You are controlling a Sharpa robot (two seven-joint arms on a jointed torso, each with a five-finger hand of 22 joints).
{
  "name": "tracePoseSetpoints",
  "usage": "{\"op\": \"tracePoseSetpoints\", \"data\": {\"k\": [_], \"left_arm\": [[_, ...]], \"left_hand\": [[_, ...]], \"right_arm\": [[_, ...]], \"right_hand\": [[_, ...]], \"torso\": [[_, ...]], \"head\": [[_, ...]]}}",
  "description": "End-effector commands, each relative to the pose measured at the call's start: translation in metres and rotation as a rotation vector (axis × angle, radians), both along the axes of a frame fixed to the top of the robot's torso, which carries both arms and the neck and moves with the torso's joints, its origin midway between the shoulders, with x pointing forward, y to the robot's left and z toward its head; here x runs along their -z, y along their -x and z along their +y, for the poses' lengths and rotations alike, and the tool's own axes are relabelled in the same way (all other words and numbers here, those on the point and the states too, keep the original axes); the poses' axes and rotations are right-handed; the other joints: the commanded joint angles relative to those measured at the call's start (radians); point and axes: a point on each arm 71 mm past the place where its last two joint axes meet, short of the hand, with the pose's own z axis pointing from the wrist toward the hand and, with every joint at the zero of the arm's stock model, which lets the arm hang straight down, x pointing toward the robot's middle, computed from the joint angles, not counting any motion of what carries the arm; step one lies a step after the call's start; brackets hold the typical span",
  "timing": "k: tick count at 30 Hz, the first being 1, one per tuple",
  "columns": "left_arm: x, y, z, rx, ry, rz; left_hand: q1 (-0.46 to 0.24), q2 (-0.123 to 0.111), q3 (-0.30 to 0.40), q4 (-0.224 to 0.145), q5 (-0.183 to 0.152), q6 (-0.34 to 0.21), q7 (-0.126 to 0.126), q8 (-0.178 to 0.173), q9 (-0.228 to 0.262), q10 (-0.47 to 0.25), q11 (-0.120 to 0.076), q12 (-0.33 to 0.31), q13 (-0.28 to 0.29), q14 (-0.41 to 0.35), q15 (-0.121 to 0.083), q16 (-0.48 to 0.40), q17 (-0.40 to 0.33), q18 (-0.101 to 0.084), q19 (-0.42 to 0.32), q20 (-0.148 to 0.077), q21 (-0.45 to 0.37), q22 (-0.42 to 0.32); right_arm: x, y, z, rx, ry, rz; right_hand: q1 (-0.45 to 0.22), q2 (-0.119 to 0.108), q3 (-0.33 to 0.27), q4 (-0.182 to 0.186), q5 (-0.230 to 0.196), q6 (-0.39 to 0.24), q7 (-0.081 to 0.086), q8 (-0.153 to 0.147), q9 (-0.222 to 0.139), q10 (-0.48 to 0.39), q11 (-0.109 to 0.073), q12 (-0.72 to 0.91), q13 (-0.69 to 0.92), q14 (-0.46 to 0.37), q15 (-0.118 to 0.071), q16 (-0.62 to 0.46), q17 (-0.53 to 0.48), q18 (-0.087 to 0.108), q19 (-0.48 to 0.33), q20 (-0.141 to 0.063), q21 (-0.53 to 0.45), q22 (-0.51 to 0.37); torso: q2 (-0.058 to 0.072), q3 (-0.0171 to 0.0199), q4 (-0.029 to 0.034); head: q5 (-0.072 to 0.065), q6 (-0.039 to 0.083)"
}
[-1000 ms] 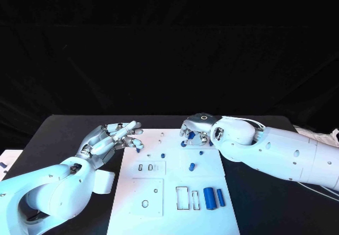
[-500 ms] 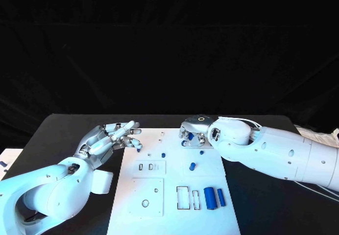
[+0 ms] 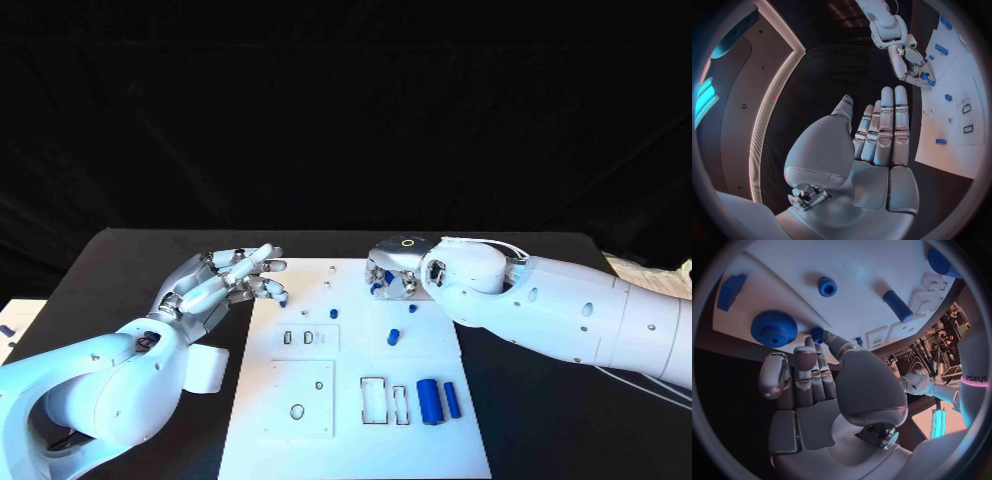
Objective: Assemble the parts on the task board
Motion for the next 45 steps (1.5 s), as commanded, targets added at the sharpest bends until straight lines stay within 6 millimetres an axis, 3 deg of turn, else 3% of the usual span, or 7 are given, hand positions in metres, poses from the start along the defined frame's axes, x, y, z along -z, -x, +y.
{"op": "tracePoseSetpoints", "data": {"k": [1,17,29,45], "left_arm": [[-0.002,0.000,-0.001,0.013,0.010,-0.002],[-0.002,0.001,0.000,0.012,0.010,0.000],[-0.002,0.001,0.000,0.013,0.011,0.001],[-0.003,0.001,0.001,0.011,0.013,0.003]], "left_hand": [[-0.001,0.003,-0.004,0.001,-0.002,0.000,0.009,-0.006,-0.002,-0.002,0.006,-0.007,-0.001,-0.003,0.006,-0.003,0.001,0.008,-0.001,0.003,0.004,0.001],[-0.001,0.005,-0.004,0.000,-0.002,0.000,0.009,-0.007,-0.002,-0.003,0.006,-0.009,-0.001,-0.003,0.006,-0.004,0.004,0.008,-0.002,0.004,0.005,0.002],[0.000,0.006,-0.004,-0.001,-0.002,0.000,0.009,-0.008,-0.001,-0.003,0.006,-0.010,-0.001,-0.003,0.006,-0.004,0.005,0.008,-0.002,0.004,0.006,0.003],[0.001,0.007,-0.004,-0.002,-0.002,0.000,0.009,-0.009,-0.001,-0.003,0.006,-0.011,-0.001,-0.002,0.006,-0.004,0.007,0.008,-0.003,0.004,0.007,0.003]], "right_arm": [[0.004,0.000,-0.001,0.002,0.044,0.014],[0.007,0.000,-0.001,0.005,0.065,0.028],[0.013,-0.003,-0.004,0.021,0.082,0.048],[0.001,0.004,0.005,-0.002,-0.036,-0.078]], "right_hand": [[0.015,0.004,0.014,0.001,-0.014,0.012,0.001,0.002,0.002,0.015,-0.004,-0.001,0.002,0.020,-0.003,0.016,0.015,-0.019,0.011,0.001,0.012,0.014],[0.050,0.016,0.076,-0.007,-0.032,0.034,0.001,0.001,0.005,0.034,-0.007,-0.002,0.001,0.019,-0.006,0.076,0.067,-0.026,0.029,-0.002,0.045,0.064],[0.052,0.002,0.095,-0.012,-0.042,0.027,0.002,-0.005,0.003,0.021,-0.004,-0.006,-0.001,0.014,-0.003,0.088,0.071,-0.027,0.027,0.000,0.051,0.072],[0.073,0.012,0.137,-0.021,-0.036,0.050,0.002,0.005,0.008,0.039,-0.007,0.000,0.001,0.018,-0.005,0.130,0.109,-0.037,0.056,-0.001,0.081,0.126]], "torso": [[0.000,0.0001,0.0021],[0.003,-0.0008,0.0059],[0.004,-0.0036,0.0095],[0.004,-0.0052,0.0204]], "head": [[-0.001,-0.003],[-0.001,-0.009],[-0.004,-0.013],[-0.012,-0.009]]}}
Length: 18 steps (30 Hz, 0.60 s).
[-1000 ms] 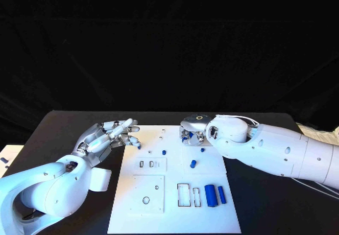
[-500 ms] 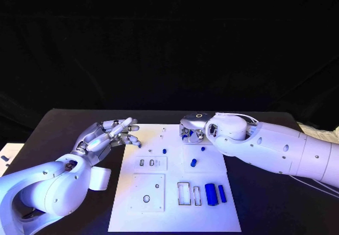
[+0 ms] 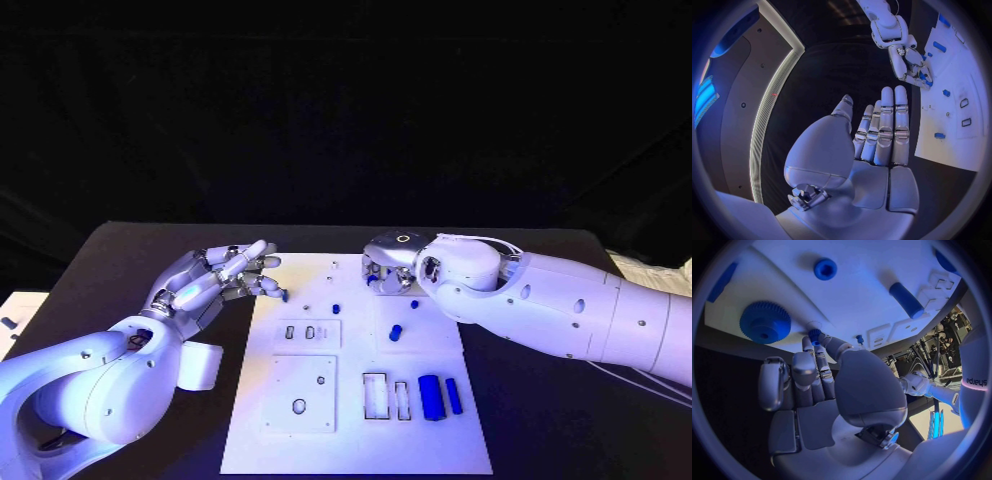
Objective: Assemble the parts on the task board
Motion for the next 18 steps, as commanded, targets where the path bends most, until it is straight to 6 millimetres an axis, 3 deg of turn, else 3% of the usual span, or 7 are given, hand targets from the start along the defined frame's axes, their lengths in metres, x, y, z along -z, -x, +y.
{"op": "tracePoseSetpoints", "data": {"k": [1,18], "left_arm": [[-0.002,0.000,-0.002,0.015,0.013,-0.004],[-0.002,0.000,-0.002,0.016,0.017,-0.005]], "left_hand": [[0.002,0.007,-0.003,-0.002,-0.002,0.000,0.009,-0.005,-0.001,-0.003,0.006,-0.006,-0.001,-0.002,0.006,-0.004,0.002,0.008,-0.003,0.004,0.004,0.001],[0.003,0.009,-0.003,-0.004,-0.002,0.001,0.009,-0.006,-0.001,-0.002,0.006,-0.007,-0.001,-0.002,0.006,-0.004,0.004,0.009,-0.004,0.004,0.005,0.002]], "right_arm": [[-0.001,0.003,0.002,0.002,-0.027,-0.049],[-0.019,0.005,0.022,-0.001,-0.111,-0.197]], "right_hand": [[0.019,0.012,0.014,-0.008,0.006,0.009,-0.001,0.005,0.001,0.019,-0.012,0.006,0.002,0.018,-0.006,0.004,0.001,-0.010,0.007,0.001,0.005,0.001],[0.015,0.007,0.017,-0.006,-0.004,0.011,0.001,0.003,0.002,0.020,-0.011,0.003,0.001,0.017,-0.005,0.009,0.003,-0.011,0.009,0.001,0.008,0.007]], "torso": [[0.000,-0.0004,0.0032],[0.003,-0.0003,0.0109]], "head": [[-0.001,0.003],[0.004,0.013]]}}
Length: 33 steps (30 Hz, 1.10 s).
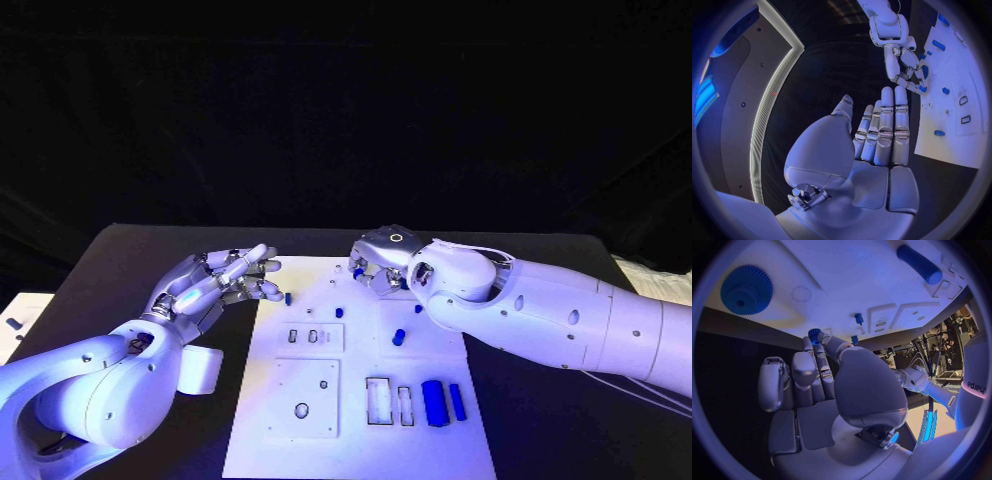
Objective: Assemble the parts on the task board
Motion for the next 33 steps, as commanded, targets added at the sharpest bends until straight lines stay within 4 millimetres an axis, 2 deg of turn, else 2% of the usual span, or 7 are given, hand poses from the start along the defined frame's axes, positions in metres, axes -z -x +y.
{"op": "tracePoseSetpoints", "data": {"k": [1,10,13,21,27,33], "left_arm": [[-0.002,0.000,-0.002,0.018,0.015,-0.007],[-0.002,0.000,-0.003,0.021,0.016,-0.006],[-0.002,0.001,-0.003,0.022,0.016,-0.007],[-0.004,0.001,-0.003,0.024,0.016,-0.009],[-0.005,0.001,-0.004,0.027,0.017,-0.012],[-0.006,0.001,-0.003,0.026,0.017,-0.014]], "left_hand": [[0.003,0.009,-0.003,-0.004,-0.002,0.001,0.009,-0.006,-0.001,-0.002,0.006,-0.007,-0.001,-0.002,0.006,-0.004,0.001,0.008,-0.004,0.004,0.005,0.001],[0.005,0.009,-0.003,-0.005,-0.002,0.001,0.009,-0.007,-0.001,-0.003,0.006,-0.008,-0.001,-0.002,0.006,-0.004,0.003,0.009,-0.004,0.004,0.005,0.001],[0.005,0.009,-0.003,-0.005,-0.002,0.001,0.009,-0.007,-0.001,-0.003,0.006,-0.008,-0.001,-0.002,0.006,-0.004,0.003,0.009,-0.004,0.004,0.005,0.001],[0.005,0.009,-0.003,-0.005,-0.002,0.001,0.009,-0.007,-0.001,-0.003,0.006,-0.008,-0.001,-0.002,0.006,-0.004,0.003,0.009,-0.004,0.004,0.005,0.001],[0.005,0.009,-0.003,-0.005,-0.002,0.001,0.009,-0.007,-0.001,-0.003,0.006,-0.008,-0.001,-0.002,0.006,-0.004,0.003,0.009,-0.004,0.004,0.005,0.001],[0.005,0.009,-0.003,-0.005,-0.002,0.001,0.009,-0.007,-0.001,-0.003,0.006,-0.008,-0.001,-0.002,0.006,-0.004,0.003,0.009,-0.004,0.004,0.005,0.001]], "right_arm": [[-0.006,-0.002,0.004,0.013,-0.026,-0.074],[-0.005,-0.010,0.014,0.017,-0.036,-0.098],[-0.004,-0.013,0.016,0.022,-0.035,-0.105],[0.000,-0.018,0.021,0.023,-0.018,-0.092],[0.003,-0.021,0.025,0.023,-0.006,-0.078],[0.006,-0.022,0.025,0.027,0.009,-0.063]], "right_hand": [[0.015,0.007,0.009,-0.004,-0.002,0.005,0.001,0.003,0.001,0.019,-0.011,0.001,0.001,0.017,-0.005,0.005,0.002,-0.011,0.006,-0.002,0.004,0.001],[0.015,0.007,0.009,-0.004,-0.003,0.004,0.001,0.003,0.001,0.019,-0.011,0.001,0.001,0.017,-0.005,0.005,0.002,-0.011,0.007,-0.002,0.005,0.002],[0.015,0.006,0.010,-0.004,-0.003,0.004,0.001,0.002,0.001,0.018,-0.011,0.001,0.001,0.017,-0.004,0.007,0.004,-0.011,0.006,-0.002,0.005,0.002],[0.014,0.004,0.010,-0.003,-0.004,0.004,0.002,0.002,0.001,0.018,-0.010,0.000,0.001,0.017,-0.004,0.009,0.005,-0.011,0.007,-0.002,0.005,0.003],[0.013,0.002,0.010,-0.003,-0.006,0.003,0.002,0.001,0.001,0.017,-0.010,0.000,0.000,0.017,-0.004,0.008,0.004,-0.011,0.006,-0.002,0.005,0.003],[0.010,0.001,0.010,-0.001,-0.008,0.003,0.003,0.000,0.001,0.016,-0.009,0.000,0.000,0.016,-0.003,0.009,0.003,-0.011,0.006,-0.001,0.006,0.003]], "torso": [[0.001,-0.0002,0.0028],[0.003,-0.0010,0.0071],[0.004,-0.0011,0.0104],[0.005,-0.0017,0.0105],[0.004,-0.0019,0.0146],[0.003,-0.0028,0.0134]], "head": [[0.002,0.001],[0.004,0.003],[0.002,0.004],[0.004,0.002],[0.004,-0.002],[0.005,-0.005]]}}
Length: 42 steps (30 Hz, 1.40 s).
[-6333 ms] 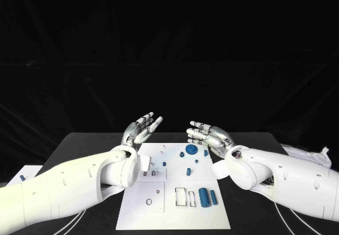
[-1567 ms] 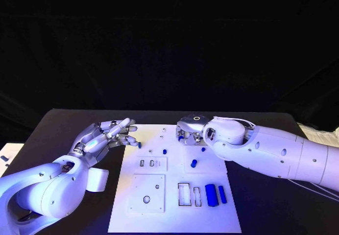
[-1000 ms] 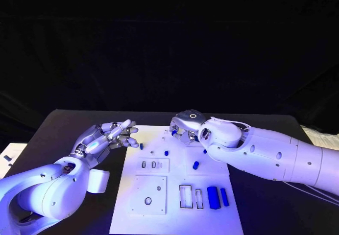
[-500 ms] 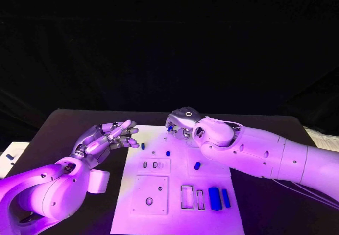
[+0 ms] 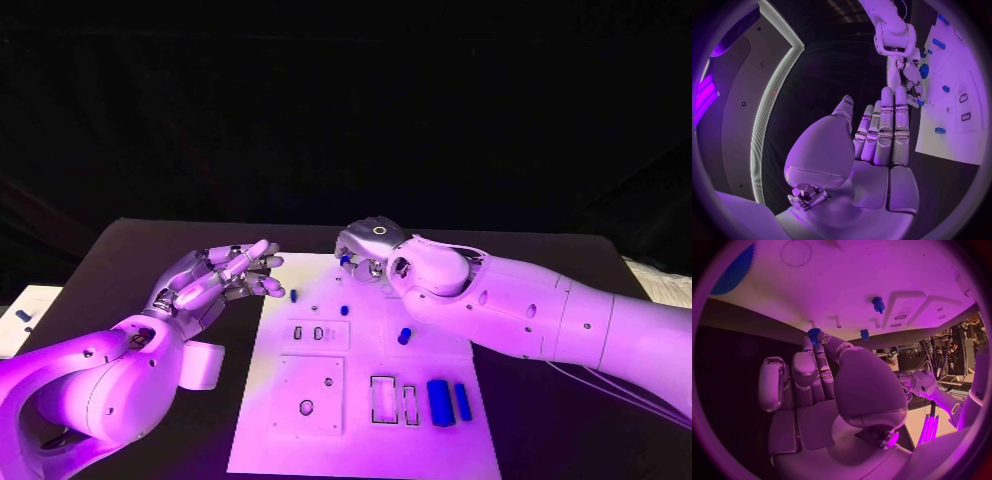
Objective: Assemble the parts on the task board
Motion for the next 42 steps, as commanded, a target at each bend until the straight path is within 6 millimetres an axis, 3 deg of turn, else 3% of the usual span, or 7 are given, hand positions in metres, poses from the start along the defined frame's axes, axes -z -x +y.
{"op": "tracePoseSetpoints", "data": {"k": [1,13,19,30,35,39,42], "left_arm": [[-0.002,0.001,-0.002,0.021,0.013,-0.008],[-0.004,0.000,-0.002,0.021,0.013,-0.011],[-0.004,0.000,-0.002,0.021,0.013,-0.011],[-0.004,0.000,-0.001,0.018,0.012,-0.011],[-0.003,-0.001,0.001,0.013,0.011,-0.009],[-0.003,-0.003,0.001,0.011,0.011,-0.008],[-0.002,-0.005,0.000,0.012,0.010,-0.005]], "left_hand": [[0.001,0.005,-0.003,-0.005,-0.002,0.001,0.009,-0.007,-0.001,-0.003,0.006,-0.003,-0.001,-0.002,0.006,-0.004,0.001,0.009,-0.004,0.004,0.005,0.001],[0.001,0.005,-0.003,-0.005,-0.002,0.001,0.009,-0.007,-0.001,-0.003,0.006,-0.003,-0.001,-0.002,0.006,-0.004,0.001,0.009,-0.004,0.004,0.005,0.001],[0.002,0.006,-0.003,-0.007,-0.002,0.001,0.010,-0.008,-0.001,-0.003,0.007,-0.005,-0.001,-0.003,0.006,-0.005,0.004,0.009,-0.006,0.004,0.007,0.002],[0.002,0.006,-0.003,-0.007,-0.002,0.001,0.010,-0.008,-0.001,-0.003,0.007,-0.005,-0.001,-0.003,0.006,-0.005,0.004,0.009,-0.006,0.004,0.007,0.002],[0.002,0.006,-0.003,-0.007,-0.002,0.001,0.010,-0.008,-0.001,-0.003,0.007,-0.005,-0.001,-0.003,0.006,-0.005,0.004,0.009,-0.006,0.004,0.007,0.002],[0.002,0.006,-0.003,-0.007,-0.002,0.001,0.010,-0.008,-0.001,-0.003,0.007,-0.005,-0.001,-0.003,0.006,-0.005,0.004,0.009,-0.006,0.004,0.007,0.002],[0.002,0.006,-0.003,-0.008,-0.002,0.001,0.010,-0.009,-0.001,-0.003,0.007,-0.006,-0.001,-0.003,0.006,-0.006,0.006,0.009,-0.006,0.005,0.007,0.002]], "right_arm": [[0.003,-0.001,0.000,0.002,0.033,0.012],[0.007,-0.005,-0.001,0.029,0.060,0.038],[0.008,-0.007,0.001,0.032,0.051,0.036],[0.007,-0.005,-0.002,0.027,0.025,0.027],[0.002,0.001,-0.013,0.031,-0.022,0.006],[-0.005,0.007,-0.026,0.036,-0.072,0.000],[-0.015,0.015,-0.047,0.058,-0.149,0.014]], "right_hand": [[0.010,0.001,0.005,0.004,0.004,0.003,0.003,0.000,0.001,0.015,-0.010,0.003,0.002,0.016,-0.003,0.005,-0.001,-0.011,0.006,-0.001,0.006,0.001],[0.001,-0.008,0.005,0.012,-0.010,-0.002,0.004,-0.004,0.000,0.007,-0.008,0.001,0.001,0.013,-0.001,0.006,-0.007,-0.010,0.001,0.001,0.005,-0.001],[-0.025,-0.044,0.003,0.031,-0.037,-0.068,0.010,-0.010,-0.014,-0.069,0.009,0.000,-0.002,-0.010,0.013,-0.039,-0.075,0.002,-0.046,0.012,-0.024,-0.061],[-0.030,-0.077,-0.025,0.053,-0.049,-0.139,0.009,-0.009,-0.016,-0.173,0.028,0.001,-0.001,-0.036,0.031,-0.121,-0.189,0.023,-0.120,0.024,-0.082,-0.165],[-0.023,-0.076,-0.048,0.063,-0.051,-0.155,0.012,-0.007,-0.014,-0.193,0.035,0.005,0.000,-0.041,0.036,-0.148,-0.224,0.029,-0.136,0.031,-0.101,-0.194],[-0.017,-0.071,-0.055,0.074,-0.046,-0.139,0.021,-0.003,-0.011,-0.161,0.029,0.011,0.001,-0.036,0.031,-0.147,-0.224,0.028,-0.130,0.031,-0.102,-0.192],[-0.026,-0.072,-0.059,0.095,-0.036,-0.117,0.031,0.001,-0.008,-0.095,0.019,0.027,0.006,-0.024,0.022,-0.123,-0.195,0.022,-0.105,0.026,-0.088,-0.163]], "torso": [[-0.001,-0.0003,0.0000],[0.000,-0.0004,0.0033],[0.000,-0.0008,0.0046],[0.000,-0.0010,0.0050],[0.000,0.0003,0.0044],[-0.001,0.0015,0.0032],[-0.001,0.0019,-0.0020]], "head": [[0.000,-0.001],[-0.003,-0.003],[-0.004,-0.004],[-0.005,-0.006],[-0.006,-0.003],[-0.007,0.000],[-0.015,0.008]]}}
